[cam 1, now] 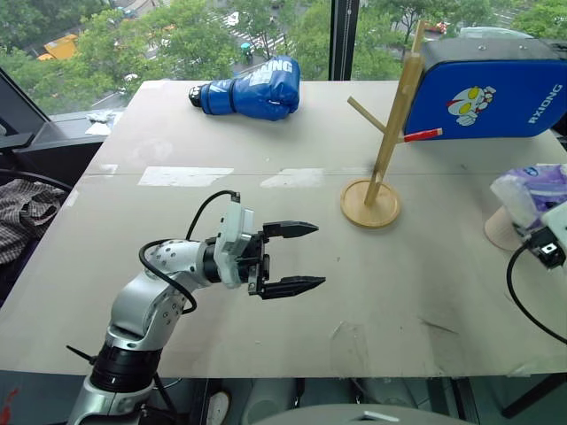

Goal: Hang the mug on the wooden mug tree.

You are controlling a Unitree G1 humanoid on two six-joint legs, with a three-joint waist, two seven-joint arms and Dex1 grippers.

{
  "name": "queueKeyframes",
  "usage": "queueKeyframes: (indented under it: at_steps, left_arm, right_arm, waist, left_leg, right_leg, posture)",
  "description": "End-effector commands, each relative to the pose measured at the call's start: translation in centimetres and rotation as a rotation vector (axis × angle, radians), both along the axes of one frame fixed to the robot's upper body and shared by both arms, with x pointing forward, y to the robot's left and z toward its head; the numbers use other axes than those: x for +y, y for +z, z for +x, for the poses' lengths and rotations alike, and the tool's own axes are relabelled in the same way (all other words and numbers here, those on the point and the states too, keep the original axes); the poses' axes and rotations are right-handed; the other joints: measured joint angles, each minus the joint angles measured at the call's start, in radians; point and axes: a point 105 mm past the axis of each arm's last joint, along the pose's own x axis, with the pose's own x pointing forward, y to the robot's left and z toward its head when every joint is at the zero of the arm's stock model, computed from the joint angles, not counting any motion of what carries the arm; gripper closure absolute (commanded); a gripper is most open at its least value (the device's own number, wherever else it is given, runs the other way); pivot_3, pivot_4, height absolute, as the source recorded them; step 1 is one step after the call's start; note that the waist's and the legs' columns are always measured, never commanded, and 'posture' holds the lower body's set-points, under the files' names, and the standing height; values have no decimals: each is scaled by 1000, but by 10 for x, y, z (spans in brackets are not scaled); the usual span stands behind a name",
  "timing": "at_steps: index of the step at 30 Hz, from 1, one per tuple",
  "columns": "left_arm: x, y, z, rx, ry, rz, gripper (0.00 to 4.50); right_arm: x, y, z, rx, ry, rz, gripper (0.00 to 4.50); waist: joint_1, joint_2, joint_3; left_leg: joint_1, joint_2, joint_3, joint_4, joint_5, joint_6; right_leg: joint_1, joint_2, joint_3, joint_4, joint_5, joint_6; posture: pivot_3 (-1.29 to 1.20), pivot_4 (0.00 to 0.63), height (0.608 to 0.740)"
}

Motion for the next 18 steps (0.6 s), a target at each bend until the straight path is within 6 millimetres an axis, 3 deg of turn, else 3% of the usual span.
queueKeyframes:
  at_steps: [1, 2, 3, 7, 12, 15, 18]
  left_arm:
    - [0, 10, -4, -35, -10, -38, 0]
    - [0, 8, -4, -33, -9, -41, 0]
    - [0, 8, -4, -32, -9, -41, 0]
    - [1, 3, -2, -26, -9, -61, 0]
    - [-1, 3, 4, -57, -3, -110, 0]
    - [-4, 6, 6, -77, -11, -151, 0]
    - [-8, 4, 5, -66, -51, -157, 0]
  right_arm:
    - [6, 14, 0, -31, 33, -34, 3856]
    - [8, 17, 0, -42, 39, -31, 4291]
    - [8, 20, -1, -50, 43, -29, 4411]
    - [11, 50, -9, -161, 46, 20, 4411]
    - [-22, 85, -26, -293, -134, -40, 4411]
    - [-49, 81, -40, -261, -263, -103, 4411]
    - [-71, 53, -46, -157, -384, -75, 4411]
  waist:
    - [1, 0, 0]
    - [3, 0, 0]
    - [4, 0, 0]
    - [3, 0, 0]
    - [7, 0, 0]
    - [17, 0, 0]
    - [21, 0, 0]
  left_leg:
    - [0, 0, 0, 0, 0, 0]
    - [0, 0, 0, 0, 0, 0]
    - [-1, 0, 0, 0, 0, 0]
    - [-1, 0, 0, 0, 0, 0]
    - [-1, 0, 0, 0, 0, 0]
    - [-1, 0, -1, 0, 0, 0]
    - [-1, 0, 0, 0, 0, 0]
  right_leg:
    - [0, 0, 0, 0, 0, 0]
    - [0, 0, 0, 0, 0, 0]
    - [0, 0, 0, 0, 0, 0]
    - [0, 0, 0, 0, 0, 0]
    - [0, 0, -1, 0, 0, 0]
    - [0, 0, -1, -1, 0, 0]
    - [0, 0, -1, 0, 0, 0]
  posture:
    - [0, 150, 740]
    - [0, 150, 740]
    - [0, 150, 740]
    - [0, 150, 740]
    - [0, 150, 740]
    - [0, 150, 740]
    - [0, 150, 740]
